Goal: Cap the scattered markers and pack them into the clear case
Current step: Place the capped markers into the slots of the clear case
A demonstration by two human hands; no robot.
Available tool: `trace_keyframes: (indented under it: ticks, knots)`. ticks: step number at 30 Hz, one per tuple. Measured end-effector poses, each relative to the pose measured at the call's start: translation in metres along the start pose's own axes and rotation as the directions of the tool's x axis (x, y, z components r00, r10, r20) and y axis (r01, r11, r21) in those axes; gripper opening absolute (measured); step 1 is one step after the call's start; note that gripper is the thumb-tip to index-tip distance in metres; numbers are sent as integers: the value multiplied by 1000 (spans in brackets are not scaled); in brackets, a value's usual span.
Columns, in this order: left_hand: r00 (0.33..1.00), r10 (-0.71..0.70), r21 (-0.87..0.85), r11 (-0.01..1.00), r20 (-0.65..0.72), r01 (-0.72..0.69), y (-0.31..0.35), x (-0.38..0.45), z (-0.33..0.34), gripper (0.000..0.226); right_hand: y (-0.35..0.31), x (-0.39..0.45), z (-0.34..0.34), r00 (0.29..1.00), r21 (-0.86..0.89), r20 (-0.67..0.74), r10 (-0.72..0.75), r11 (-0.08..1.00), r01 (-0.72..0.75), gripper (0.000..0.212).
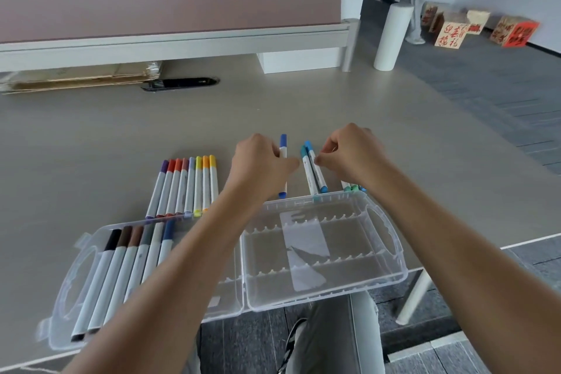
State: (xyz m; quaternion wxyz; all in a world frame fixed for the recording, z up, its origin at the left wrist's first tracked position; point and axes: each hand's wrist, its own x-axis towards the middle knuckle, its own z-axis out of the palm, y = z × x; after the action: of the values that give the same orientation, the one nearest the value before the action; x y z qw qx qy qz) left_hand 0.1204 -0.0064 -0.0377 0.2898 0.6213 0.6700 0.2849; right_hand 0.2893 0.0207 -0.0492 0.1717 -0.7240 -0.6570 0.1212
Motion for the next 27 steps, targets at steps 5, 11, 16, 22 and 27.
trace_keyframes:
  ticks: [5, 11, 16, 22, 27]
  knots:
    - [999, -15, -134, 991, -35, 10, -12, -33, -22, 7, -15, 4, 8, 998, -158, 0, 55, 986, -54, 21]
    - [998, -16, -162, 987, -57, 7, -34, -59, -41, 10, -30, 0, 7, 997, -282, 7, 75, 957, -70, 39]
    - [997, -34, -157, 987, -65, 23, -53, -78, -50, 15, -36, -7, 8, 994, -170, -54, 92, 980, -100, 31]
    - [992, -29, -107, 994, -123, 16, -84, -114, -68, 19, -63, -54, -5, 997, 353, 27, 67, 933, -72, 40]
    - [980, -72, -48, 997, -184, 64, -106, -142, -91, 19, -88, -103, 18, 988, 439, 142, -53, 898, -15, 45]
